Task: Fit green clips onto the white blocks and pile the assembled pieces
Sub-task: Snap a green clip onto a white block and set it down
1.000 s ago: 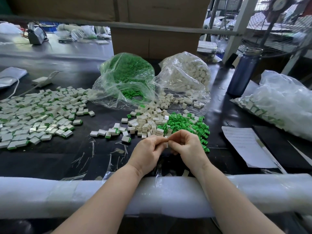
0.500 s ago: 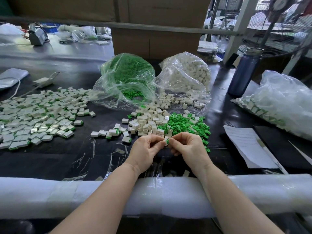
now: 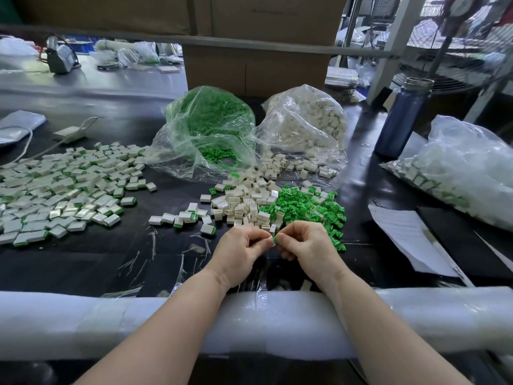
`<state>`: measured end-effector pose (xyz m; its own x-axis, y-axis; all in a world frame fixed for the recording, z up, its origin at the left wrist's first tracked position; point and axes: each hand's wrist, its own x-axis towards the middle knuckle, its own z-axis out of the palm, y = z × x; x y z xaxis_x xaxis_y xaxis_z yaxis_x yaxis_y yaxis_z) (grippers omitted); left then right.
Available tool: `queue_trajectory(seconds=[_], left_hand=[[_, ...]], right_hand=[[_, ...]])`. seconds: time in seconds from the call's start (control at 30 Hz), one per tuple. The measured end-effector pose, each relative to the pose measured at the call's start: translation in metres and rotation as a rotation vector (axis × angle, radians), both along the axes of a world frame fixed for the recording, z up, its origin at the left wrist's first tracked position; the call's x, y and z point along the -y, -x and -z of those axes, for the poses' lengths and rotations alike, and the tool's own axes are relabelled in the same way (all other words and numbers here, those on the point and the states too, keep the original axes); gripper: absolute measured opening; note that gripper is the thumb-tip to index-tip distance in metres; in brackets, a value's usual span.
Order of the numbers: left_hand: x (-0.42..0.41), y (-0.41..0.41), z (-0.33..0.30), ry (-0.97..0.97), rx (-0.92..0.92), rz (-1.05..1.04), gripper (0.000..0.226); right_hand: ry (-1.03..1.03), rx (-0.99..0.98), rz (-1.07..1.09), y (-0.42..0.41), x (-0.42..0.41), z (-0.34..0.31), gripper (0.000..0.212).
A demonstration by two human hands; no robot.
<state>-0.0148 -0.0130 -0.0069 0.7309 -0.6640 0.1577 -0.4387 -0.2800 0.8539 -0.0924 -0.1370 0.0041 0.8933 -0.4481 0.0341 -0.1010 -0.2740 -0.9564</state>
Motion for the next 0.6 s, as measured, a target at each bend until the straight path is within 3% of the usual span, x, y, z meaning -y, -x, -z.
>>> queue_trajectory(seconds=[0.33,0.6], left_hand=[[0.0003,0.0017,-0.0002,-0.067,0.085,0.020,0.015],[0.0028,0.0042,-0.0036,0.030,-0.053,-0.021,0.021]], right_hand=[[0.084,-0.013,-0.044,0.0006,0.0016,0.0022,0.021],[-0.144,0.128,0.025,0.0007,0.0013,0.0016,0.010]])
